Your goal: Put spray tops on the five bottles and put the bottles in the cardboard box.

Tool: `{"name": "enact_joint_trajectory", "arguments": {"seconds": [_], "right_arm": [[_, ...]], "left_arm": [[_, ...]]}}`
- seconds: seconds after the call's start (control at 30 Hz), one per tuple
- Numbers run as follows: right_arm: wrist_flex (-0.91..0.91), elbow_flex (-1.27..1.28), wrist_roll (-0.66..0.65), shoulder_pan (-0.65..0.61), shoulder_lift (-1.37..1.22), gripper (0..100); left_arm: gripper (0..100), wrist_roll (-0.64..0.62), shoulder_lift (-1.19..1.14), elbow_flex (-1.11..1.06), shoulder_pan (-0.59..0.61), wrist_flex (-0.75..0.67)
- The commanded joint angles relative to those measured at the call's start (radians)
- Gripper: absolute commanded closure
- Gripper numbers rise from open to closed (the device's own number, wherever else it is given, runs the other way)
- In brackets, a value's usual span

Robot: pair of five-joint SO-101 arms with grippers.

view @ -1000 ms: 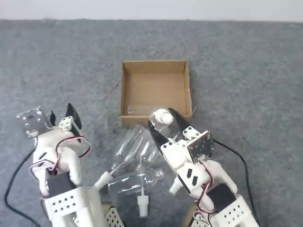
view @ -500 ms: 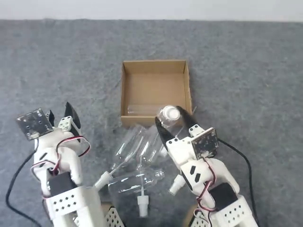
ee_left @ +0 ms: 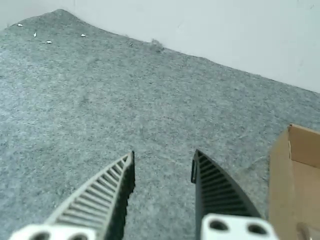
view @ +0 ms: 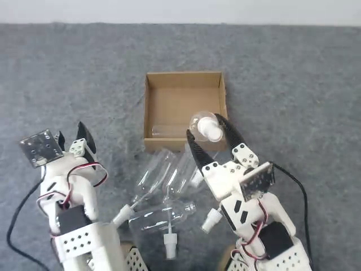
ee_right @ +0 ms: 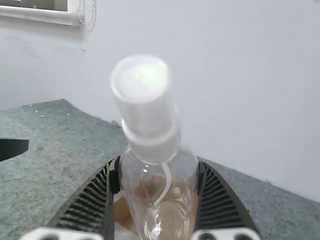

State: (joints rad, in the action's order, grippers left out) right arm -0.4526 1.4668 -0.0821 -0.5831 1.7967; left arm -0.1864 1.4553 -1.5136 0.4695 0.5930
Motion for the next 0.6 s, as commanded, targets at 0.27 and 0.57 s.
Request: {"name": "enact_joint_trajectory", "arguments": {"seconds": [0.27,0.57], "right_arm": [[0.237,-0.328,-0.014,-0.051,-0.506,99.2],[0.473,-0.520,-0.012,-0.050,-1.003,99.2]], "left_arm": [[82,0.006,0.012,0.008,0.003,-0.034],[82,0.006,0.012,0.007,0.006,-0.034]]}}
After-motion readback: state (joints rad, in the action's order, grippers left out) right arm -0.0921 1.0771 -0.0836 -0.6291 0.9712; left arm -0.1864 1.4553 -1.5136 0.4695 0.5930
